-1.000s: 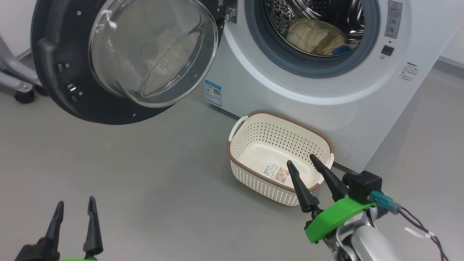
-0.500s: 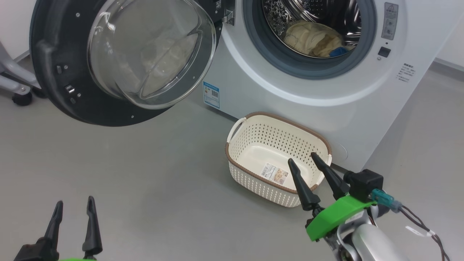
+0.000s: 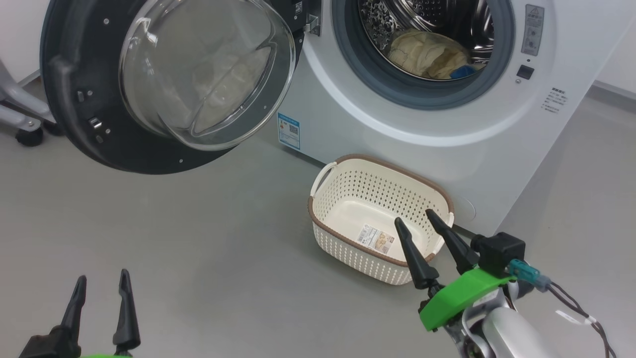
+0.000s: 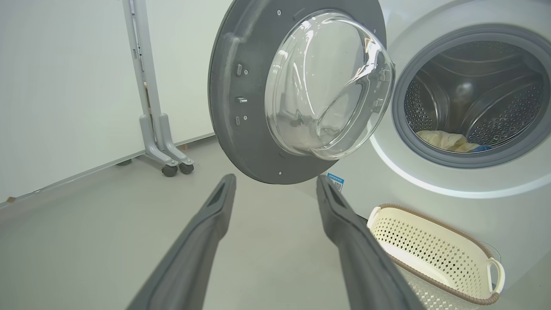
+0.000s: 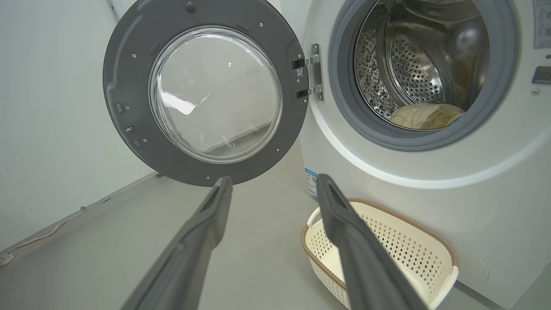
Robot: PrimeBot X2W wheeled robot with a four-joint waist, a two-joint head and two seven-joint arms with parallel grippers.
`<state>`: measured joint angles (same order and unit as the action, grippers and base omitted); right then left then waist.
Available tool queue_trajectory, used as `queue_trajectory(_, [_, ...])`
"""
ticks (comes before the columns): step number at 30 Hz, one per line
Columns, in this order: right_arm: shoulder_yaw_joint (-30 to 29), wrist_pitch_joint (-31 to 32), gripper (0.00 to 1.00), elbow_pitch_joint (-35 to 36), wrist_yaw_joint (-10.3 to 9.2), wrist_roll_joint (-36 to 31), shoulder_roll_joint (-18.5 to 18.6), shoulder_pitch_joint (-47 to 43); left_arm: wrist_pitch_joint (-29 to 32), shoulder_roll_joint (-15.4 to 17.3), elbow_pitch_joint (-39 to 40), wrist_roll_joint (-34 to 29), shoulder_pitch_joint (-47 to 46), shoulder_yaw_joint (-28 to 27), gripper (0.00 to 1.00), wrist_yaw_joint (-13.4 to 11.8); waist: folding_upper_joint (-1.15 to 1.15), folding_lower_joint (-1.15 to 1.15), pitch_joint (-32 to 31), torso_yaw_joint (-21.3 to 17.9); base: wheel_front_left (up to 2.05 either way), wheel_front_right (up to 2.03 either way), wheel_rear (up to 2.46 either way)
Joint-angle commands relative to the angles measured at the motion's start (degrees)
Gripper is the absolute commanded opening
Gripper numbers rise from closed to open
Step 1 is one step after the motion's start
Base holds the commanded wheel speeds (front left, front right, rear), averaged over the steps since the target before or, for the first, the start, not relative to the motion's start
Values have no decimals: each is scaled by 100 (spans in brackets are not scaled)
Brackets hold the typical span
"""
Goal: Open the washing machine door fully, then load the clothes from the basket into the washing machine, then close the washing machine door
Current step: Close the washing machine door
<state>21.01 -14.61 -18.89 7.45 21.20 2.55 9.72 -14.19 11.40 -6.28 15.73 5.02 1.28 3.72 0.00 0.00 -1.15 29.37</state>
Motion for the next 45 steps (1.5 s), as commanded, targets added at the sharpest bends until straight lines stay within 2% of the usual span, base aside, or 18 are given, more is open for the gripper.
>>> queue_trajectory(1, [91,-39,100,169,3,26,32,194,-80,52,152,-7,-238,-231,100,-10,0,0,0,0,0,0,0])
queue_trajectory(33, [69,-39,100,159,3,-122,32,104,-81,-33,127,-8,-282,-324,100,47,0,0,76,-16,0,0,0])
queue_trajectory(34, [55,-39,100,159,3,-144,32,102,-81,-43,123,-7,-295,-328,92,55,0,0,89,-20,0,0,0])
queue_trajectory(36, [20,-39,100,167,3,-187,32,89,-81,-63,117,-2,-322,-336,3,74,0,0,112,-27,0,0,0])
queue_trajectory(37, [4,-39,100,173,3,-209,32,81,-81,-73,118,-1,-337,-343,0,84,0,0,130,-31,0,0,0])
queue_trajectory(45, [-150,-39,100,217,3,-533,32,-10,-81,-55,107,208,-568,-572,0,203,0,0,431,-50,0,0,0])
